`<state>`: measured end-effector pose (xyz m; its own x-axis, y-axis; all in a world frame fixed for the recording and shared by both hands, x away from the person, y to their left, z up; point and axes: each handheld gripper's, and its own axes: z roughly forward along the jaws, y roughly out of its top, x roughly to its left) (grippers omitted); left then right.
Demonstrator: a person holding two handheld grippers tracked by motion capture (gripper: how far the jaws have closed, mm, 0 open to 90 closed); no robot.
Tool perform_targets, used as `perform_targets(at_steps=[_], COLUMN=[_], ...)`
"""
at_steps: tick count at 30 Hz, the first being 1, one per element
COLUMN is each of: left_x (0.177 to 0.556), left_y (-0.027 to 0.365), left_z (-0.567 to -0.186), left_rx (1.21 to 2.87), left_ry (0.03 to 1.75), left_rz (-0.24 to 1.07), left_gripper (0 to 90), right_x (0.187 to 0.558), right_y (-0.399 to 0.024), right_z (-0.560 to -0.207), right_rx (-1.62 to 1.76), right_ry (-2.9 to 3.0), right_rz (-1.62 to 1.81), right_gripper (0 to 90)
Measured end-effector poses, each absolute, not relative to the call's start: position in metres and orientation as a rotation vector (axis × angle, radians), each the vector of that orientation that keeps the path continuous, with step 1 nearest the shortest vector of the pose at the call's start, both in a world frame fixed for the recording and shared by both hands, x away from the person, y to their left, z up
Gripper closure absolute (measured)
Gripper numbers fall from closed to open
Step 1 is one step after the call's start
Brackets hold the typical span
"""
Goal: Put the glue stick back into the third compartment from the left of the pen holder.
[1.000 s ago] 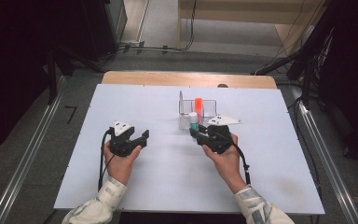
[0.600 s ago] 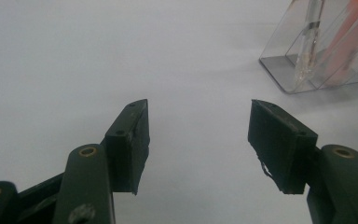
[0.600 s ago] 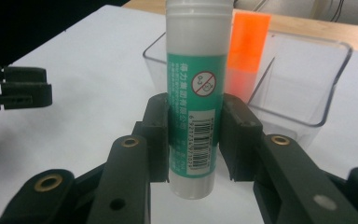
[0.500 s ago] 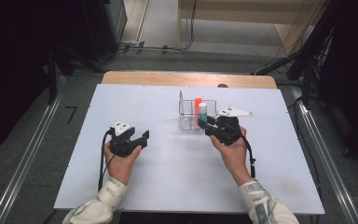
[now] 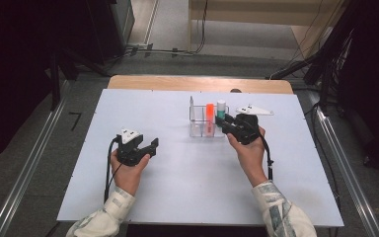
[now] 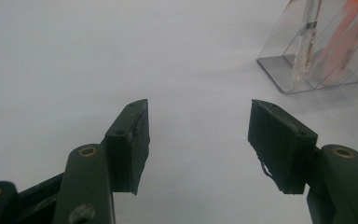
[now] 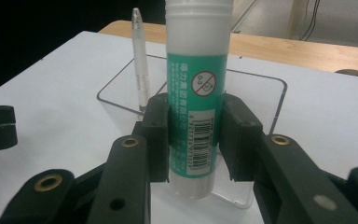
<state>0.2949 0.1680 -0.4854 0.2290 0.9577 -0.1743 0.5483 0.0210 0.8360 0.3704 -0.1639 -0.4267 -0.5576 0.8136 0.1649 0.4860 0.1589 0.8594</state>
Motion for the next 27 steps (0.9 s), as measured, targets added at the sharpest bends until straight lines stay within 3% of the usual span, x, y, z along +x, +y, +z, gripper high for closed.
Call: perform_targets(at_steps=[27], left_x=[0.295], left_y=[0.167], left_z=[-0.486], left_rx=[1.646], left_ry=[1.426], left_rz=[0.587], left_gripper=[39.2], right_x=[0.402], right_y=[-0.164], right_z=[-0.432], right_rx=[1.280], right_ry=[2.039], right_rz=[1.352], right_gripper=[64.1])
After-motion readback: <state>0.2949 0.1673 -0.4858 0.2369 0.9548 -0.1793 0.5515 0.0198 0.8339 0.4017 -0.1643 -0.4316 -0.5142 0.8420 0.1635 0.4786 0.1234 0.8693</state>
